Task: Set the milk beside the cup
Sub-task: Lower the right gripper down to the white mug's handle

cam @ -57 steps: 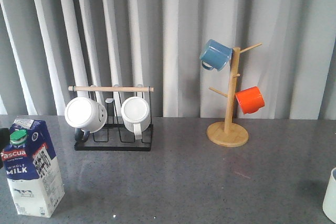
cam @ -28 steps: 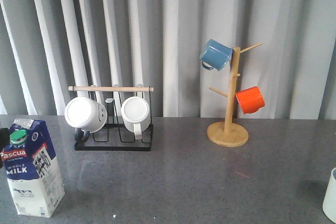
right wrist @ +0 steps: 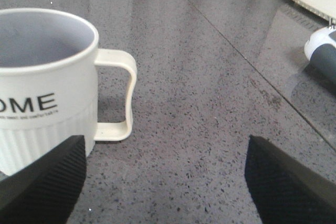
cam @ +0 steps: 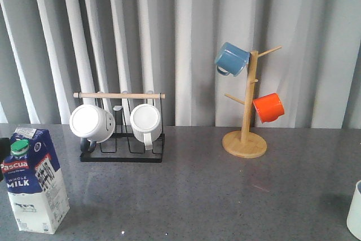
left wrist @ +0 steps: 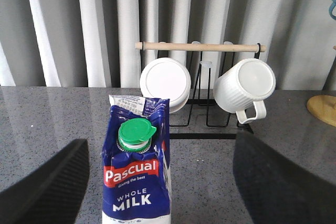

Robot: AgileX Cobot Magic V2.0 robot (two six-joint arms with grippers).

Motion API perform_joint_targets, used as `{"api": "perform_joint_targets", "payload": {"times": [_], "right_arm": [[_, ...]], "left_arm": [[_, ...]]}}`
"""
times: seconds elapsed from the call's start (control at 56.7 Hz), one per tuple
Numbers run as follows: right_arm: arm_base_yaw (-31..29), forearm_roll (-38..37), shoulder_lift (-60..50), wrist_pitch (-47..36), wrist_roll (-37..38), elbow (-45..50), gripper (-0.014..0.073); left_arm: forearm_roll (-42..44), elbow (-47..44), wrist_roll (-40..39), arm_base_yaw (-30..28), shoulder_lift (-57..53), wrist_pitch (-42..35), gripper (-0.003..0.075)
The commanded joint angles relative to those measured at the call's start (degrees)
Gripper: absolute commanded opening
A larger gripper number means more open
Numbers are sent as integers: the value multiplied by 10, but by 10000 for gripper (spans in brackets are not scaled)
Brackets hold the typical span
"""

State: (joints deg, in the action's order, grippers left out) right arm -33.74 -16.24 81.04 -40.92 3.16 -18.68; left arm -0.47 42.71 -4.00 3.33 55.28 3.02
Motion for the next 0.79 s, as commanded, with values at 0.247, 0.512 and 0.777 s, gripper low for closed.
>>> {"api": "perform_joint_targets", "payload": {"times": [0.247, 0.512, 0.777], "right_arm": [[-13, -32, 25, -47, 10, -40, 591], [-13, -51, 38, -51, 20, -60, 591], [-13, -51, 73, -83, 31, -66, 591]], "left_arm": [[-4, 21, -5, 2, -6, -44, 533], [-4, 21, -5, 2, -6, -44, 533], [-4, 21, -5, 2, -6, -44, 533]]}}
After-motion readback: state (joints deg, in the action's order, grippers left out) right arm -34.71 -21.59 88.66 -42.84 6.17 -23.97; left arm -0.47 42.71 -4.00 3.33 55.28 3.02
